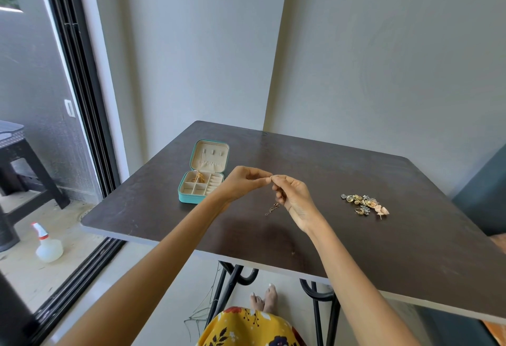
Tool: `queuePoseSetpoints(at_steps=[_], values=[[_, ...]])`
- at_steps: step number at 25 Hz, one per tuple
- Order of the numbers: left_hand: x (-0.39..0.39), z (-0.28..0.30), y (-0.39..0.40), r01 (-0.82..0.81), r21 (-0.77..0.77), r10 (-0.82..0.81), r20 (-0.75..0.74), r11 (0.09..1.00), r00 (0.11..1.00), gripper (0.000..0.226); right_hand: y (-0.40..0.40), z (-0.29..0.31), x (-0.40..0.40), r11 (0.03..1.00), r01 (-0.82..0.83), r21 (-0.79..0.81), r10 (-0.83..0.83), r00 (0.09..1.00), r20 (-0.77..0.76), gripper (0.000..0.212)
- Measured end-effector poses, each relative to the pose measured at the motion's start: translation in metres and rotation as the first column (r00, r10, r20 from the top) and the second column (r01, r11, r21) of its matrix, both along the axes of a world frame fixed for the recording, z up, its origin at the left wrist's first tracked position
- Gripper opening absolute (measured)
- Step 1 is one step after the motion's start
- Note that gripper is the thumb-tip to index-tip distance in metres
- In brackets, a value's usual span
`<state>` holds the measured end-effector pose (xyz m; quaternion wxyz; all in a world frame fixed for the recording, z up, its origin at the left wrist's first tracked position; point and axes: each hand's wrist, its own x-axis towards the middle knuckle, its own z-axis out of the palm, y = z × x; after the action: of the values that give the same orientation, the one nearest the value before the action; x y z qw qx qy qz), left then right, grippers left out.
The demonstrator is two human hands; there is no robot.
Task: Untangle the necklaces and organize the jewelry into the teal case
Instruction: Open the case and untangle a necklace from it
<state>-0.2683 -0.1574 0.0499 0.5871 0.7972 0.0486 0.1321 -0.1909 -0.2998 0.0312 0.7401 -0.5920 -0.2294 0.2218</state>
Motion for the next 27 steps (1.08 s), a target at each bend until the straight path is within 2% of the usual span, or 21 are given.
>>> queuePoseSetpoints(at_steps=[2,7,13,16,22,27], values=[[0.0,-0.001,-0.003,0.055,-0.004,-0.055,-0.022,0.998,0.998,0.022,0.0,0.003,0.001,1.0,-0.001,-0.002,0.001,1.0,0.019,0.012],[0.002,0.0,-0.002,-0.059,-0.026,0.061,0.072,0.998,0.996,0.008,-0.005,0.007,0.004,1.0,-0.003,0.004,0.003,0.999,0.037,0.01],[0.002,0.002,0.001,-0.082,-0.024,0.085,0.139,0.996,0.987,0.006,-0.009,0.005,0.001,0.999,-0.042,-0.018,0.043,0.998,0.038,0.012],[0.002,0.003,0.001,-0.062,-0.028,0.066,0.143,0.998,0.988,0.005,-0.009,0.007,0.0,0.998,-0.05,-0.039,0.054,0.995,0.089,0.008],[-0.001,0.006,-0.004,-0.05,-0.049,0.057,0.154,0.998,0.986,0.004,-0.009,0.009,0.001,0.995,0.029,-0.096,-0.009,0.98,0.201,0.015],[-0.003,0.008,-0.009,-0.112,-0.038,0.116,0.154,0.993,0.981,0.007,-0.004,0.009,0.001,0.996,0.075,-0.057,-0.064,0.983,0.172,0.012]])
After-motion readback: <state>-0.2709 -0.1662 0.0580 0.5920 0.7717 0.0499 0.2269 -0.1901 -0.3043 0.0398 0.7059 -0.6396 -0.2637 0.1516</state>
